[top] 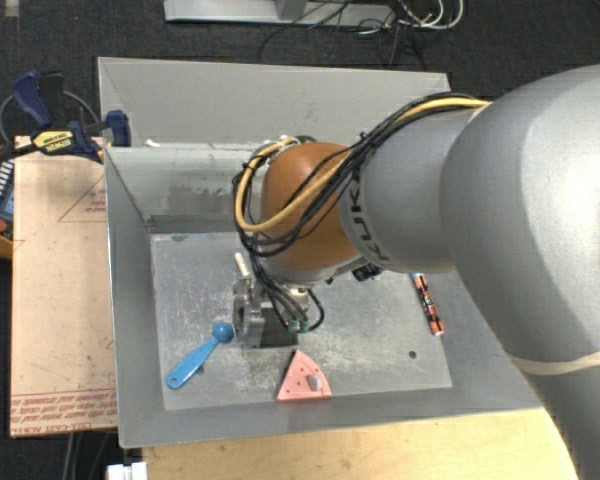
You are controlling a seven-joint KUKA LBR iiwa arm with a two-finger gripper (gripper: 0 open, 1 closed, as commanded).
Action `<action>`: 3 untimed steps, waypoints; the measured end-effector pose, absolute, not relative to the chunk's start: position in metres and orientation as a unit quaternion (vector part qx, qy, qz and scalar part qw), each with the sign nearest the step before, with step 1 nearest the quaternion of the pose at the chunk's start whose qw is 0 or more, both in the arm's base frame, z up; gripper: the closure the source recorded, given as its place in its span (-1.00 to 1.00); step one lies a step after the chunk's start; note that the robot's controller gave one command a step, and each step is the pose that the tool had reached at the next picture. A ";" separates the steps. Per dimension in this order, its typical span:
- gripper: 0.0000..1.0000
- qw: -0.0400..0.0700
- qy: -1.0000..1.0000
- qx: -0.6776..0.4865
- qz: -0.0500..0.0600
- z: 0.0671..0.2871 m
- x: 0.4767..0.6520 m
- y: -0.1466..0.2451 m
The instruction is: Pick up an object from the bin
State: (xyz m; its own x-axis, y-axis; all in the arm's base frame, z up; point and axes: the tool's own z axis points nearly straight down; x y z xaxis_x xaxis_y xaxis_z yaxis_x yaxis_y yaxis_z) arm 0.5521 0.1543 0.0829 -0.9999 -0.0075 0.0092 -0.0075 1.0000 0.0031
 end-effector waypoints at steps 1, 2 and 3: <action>1.00 0.000 -1.000 0.004 -0.003 0.104 0.554 0.155; 1.00 -0.002 -1.000 0.004 -0.004 0.114 0.556 0.155; 1.00 -0.002 -1.000 0.003 -0.003 0.123 0.556 0.155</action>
Offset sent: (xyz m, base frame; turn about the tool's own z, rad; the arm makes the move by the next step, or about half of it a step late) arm 0.0001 0.0000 0.0257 0.0000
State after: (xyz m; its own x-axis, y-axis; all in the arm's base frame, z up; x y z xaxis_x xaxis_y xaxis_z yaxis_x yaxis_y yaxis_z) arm 0.5559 0.1552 0.1228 -1.0000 -0.0068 -0.0040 -0.0068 1.0000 0.0069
